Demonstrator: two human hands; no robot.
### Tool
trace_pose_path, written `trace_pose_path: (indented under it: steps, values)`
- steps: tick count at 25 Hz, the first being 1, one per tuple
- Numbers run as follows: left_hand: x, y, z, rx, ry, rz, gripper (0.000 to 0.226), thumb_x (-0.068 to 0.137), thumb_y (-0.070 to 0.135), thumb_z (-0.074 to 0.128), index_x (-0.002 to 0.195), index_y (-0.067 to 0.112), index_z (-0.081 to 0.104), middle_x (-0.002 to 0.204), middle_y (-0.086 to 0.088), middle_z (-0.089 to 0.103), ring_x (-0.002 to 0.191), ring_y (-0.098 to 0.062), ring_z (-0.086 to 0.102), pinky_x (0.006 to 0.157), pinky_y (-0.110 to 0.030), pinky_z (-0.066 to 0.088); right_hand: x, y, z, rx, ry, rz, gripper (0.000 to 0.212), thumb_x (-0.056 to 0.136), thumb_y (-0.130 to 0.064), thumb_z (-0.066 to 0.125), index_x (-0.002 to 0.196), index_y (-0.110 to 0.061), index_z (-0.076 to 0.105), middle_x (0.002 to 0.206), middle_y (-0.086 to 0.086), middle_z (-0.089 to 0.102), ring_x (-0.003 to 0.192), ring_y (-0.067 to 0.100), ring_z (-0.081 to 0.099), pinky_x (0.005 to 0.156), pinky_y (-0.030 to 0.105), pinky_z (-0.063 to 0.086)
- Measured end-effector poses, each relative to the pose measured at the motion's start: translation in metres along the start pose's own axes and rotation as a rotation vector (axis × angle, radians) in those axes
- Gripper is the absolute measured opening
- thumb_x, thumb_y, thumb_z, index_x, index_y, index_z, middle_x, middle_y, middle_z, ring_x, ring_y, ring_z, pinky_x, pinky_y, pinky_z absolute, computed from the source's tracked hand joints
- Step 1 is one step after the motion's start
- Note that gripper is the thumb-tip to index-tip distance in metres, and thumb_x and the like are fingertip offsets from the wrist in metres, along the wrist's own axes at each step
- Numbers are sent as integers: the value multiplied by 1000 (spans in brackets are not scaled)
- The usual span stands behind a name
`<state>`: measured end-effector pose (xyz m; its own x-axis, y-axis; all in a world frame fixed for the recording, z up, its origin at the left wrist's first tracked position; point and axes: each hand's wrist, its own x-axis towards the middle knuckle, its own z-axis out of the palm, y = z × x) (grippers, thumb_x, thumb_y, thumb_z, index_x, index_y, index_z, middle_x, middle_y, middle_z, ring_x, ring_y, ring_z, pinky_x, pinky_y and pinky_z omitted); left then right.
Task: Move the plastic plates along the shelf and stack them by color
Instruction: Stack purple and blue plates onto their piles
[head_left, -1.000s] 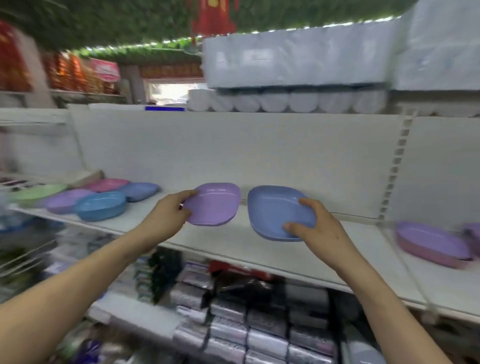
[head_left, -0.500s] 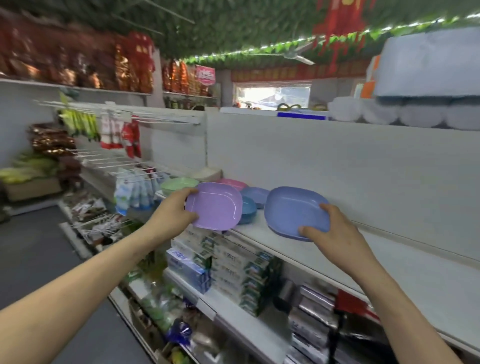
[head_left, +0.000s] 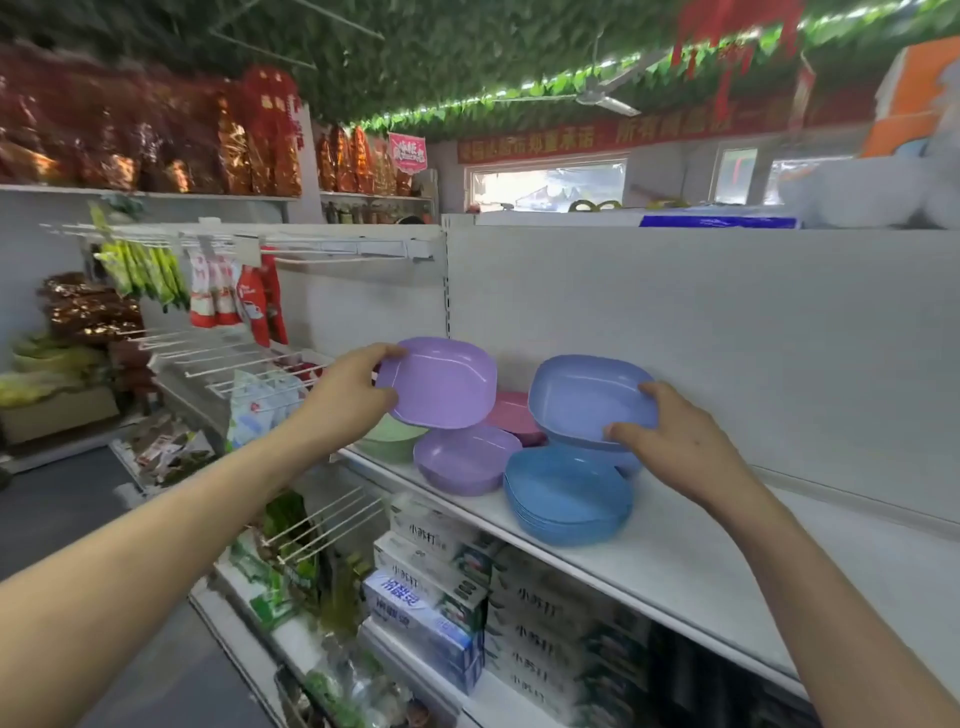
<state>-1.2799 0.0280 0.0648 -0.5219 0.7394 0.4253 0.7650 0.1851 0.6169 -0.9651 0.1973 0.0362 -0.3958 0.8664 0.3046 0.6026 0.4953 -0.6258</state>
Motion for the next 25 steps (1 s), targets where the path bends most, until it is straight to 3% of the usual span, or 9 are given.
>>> trace_pose_path:
  steps: [6, 10, 16, 25]
  values:
    - [74, -31, 44, -78, -83, 99, 56, 86, 3, 64, 137, 25, 61, 125, 2, 65, 93, -16, 63, 80, -25, 45, 39, 9, 24, -75, 63, 156, 80, 88, -55, 64, 155, -20, 38, 155, 3, 49, 137, 28, 50, 109, 46, 43]
    - [118, -43, 72, -165, -180, 163, 55, 86, 3, 63, 136, 27, 62, 122, 6, 65, 89, 2, 62, 75, -19, 45, 49, 14, 39, -116, 101, 271, 78, 89, -53, 64, 155, -18, 39, 155, 4, 49, 137, 29, 50, 106, 44, 44]
    - [166, -55, 94, -210, -326, 290, 55, 88, 5, 61, 141, 24, 60, 128, 2, 64, 95, -16, 64, 90, -27, 46, 53, 14, 60, -157, 86, 392, 71, 94, -52, 61, 153, -19, 41, 153, 3, 50, 132, 26, 51, 101, 40, 44]
    - [197, -63, 121, -139, -440, 391, 54, 90, 11, 62, 143, 22, 58, 131, 1, 63, 100, -18, 63, 99, -32, 47, 49, 13, 65, -275, 57, 477, 62, 81, -59, 66, 135, -28, 62, 137, -7, 63, 120, 17, 60, 97, 39, 49]
